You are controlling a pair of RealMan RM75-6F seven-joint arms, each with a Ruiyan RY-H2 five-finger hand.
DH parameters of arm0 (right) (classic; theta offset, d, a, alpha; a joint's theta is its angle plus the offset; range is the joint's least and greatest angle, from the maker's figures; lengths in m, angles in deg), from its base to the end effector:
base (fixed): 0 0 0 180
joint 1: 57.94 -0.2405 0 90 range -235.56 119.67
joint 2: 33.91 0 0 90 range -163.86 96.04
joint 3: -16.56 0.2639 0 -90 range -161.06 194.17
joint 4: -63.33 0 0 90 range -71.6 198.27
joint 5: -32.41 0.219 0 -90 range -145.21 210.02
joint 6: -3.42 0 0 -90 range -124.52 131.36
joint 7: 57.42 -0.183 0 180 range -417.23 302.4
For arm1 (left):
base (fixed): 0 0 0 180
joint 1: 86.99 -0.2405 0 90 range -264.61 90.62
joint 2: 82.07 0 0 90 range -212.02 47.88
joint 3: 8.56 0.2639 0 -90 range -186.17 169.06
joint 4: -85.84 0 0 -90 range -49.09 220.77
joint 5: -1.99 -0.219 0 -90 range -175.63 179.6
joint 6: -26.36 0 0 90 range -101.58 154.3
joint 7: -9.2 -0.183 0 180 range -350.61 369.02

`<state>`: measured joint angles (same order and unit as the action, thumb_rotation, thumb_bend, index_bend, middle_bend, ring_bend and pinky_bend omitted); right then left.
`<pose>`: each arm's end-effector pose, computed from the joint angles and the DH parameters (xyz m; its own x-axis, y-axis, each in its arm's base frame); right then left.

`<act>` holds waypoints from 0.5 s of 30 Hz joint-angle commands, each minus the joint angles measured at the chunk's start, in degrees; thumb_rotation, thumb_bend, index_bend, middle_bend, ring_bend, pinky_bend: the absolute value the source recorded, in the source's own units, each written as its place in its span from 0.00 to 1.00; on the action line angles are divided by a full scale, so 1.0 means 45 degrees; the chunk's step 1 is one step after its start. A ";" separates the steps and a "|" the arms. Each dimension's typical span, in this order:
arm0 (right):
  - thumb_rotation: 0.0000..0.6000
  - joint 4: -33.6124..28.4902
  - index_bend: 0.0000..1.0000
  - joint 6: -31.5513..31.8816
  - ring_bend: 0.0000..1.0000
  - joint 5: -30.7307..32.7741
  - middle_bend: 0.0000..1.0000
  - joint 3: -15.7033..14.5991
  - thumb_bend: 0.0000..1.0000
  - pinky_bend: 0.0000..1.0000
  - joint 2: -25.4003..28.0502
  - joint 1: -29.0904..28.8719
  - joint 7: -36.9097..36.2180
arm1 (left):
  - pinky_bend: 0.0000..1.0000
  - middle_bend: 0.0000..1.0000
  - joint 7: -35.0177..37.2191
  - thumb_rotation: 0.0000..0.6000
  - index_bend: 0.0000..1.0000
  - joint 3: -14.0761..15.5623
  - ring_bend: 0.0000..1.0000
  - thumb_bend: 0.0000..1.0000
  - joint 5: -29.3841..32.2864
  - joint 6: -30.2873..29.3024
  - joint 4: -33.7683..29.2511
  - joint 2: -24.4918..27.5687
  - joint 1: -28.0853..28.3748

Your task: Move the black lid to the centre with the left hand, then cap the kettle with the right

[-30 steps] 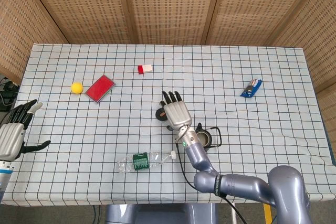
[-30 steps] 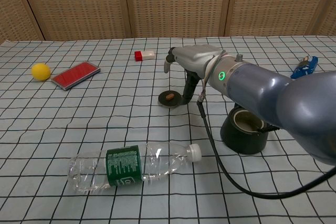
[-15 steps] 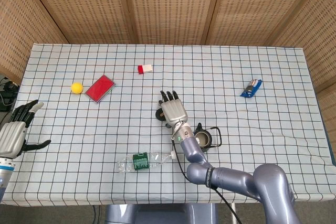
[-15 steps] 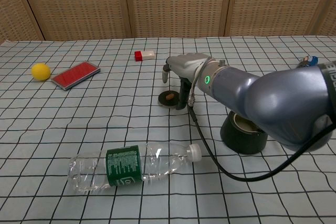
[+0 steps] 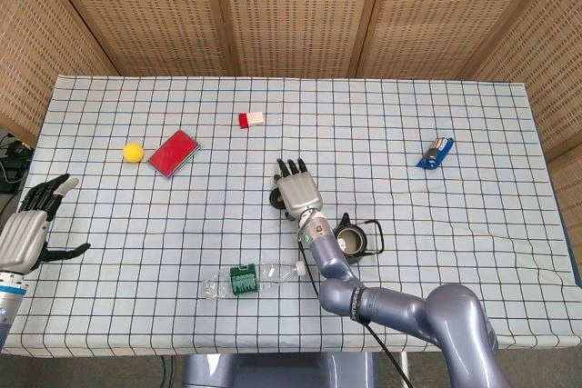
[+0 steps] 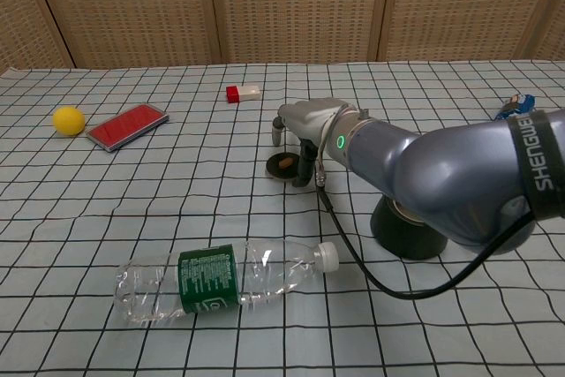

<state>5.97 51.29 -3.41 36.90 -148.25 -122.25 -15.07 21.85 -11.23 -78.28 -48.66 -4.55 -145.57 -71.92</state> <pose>-0.0416 -0.4415 -0.1524 0.5451 -0.3026 0.7819 -0.8308 -0.3201 0.4553 -0.3150 0.2779 0.1398 0.2238 0.1132 0.9680 0.9745 -0.0446 -0.2201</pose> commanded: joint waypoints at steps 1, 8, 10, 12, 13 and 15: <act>1.00 0.0146 0.31 -0.0059 0.00 -0.0049 0.04 -0.0013 0.42 0.00 -0.0104 -0.0081 -0.0053 | 0.00 0.00 0.0003 1.00 0.03 -0.0020 0.00 0.10 0.0000 0.0040 0.0002 0.0003 -0.0005; 1.00 0.0660 0.31 -0.0266 0.00 -0.0044 0.05 -0.0061 0.43 0.00 -0.0368 -0.0221 -0.0102 | 0.00 0.00 0.0044 1.00 0.03 -0.0088 0.00 0.10 0.0001 0.0125 -0.0011 0.0033 -0.0034; 1.00 0.0779 0.31 -0.0281 0.00 -0.0081 0.05 -0.0043 0.43 0.00 -0.0423 -0.0258 -0.0143 | 0.00 0.00 0.0045 1.00 0.03 -0.0090 0.00 0.10 -0.0027 0.0155 -0.0012 0.0036 -0.0035; 1.00 0.0913 0.31 -0.0294 0.00 -0.0146 0.05 -0.0022 0.43 0.00 -0.0480 -0.0297 -0.0200 | 0.00 0.00 0.0055 1.00 0.03 -0.0090 0.00 0.10 -0.0051 0.0204 -0.0021 0.0042 -0.0031; 1.00 0.0992 0.31 -0.0326 0.00 -0.0152 0.05 -0.0024 0.43 0.00 -0.0508 -0.0310 -0.0209 | 0.00 0.00 0.0066 1.00 0.03 -0.0097 0.00 0.10 -0.0057 0.0221 -0.0024 0.0048 -0.0033; 1.00 0.1108 0.31 -0.0377 0.00 -0.0146 0.05 -0.0039 0.43 0.00 -0.0545 -0.0324 -0.0192 | 0.00 0.00 0.0073 1.00 0.03 -0.0110 0.00 0.10 -0.0054 0.0243 -0.0029 0.0061 -0.0038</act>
<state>10.80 49.71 -4.05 36.75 -150.60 -123.65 -15.94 22.18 -11.73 -78.53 -47.56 -4.68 -145.29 -72.10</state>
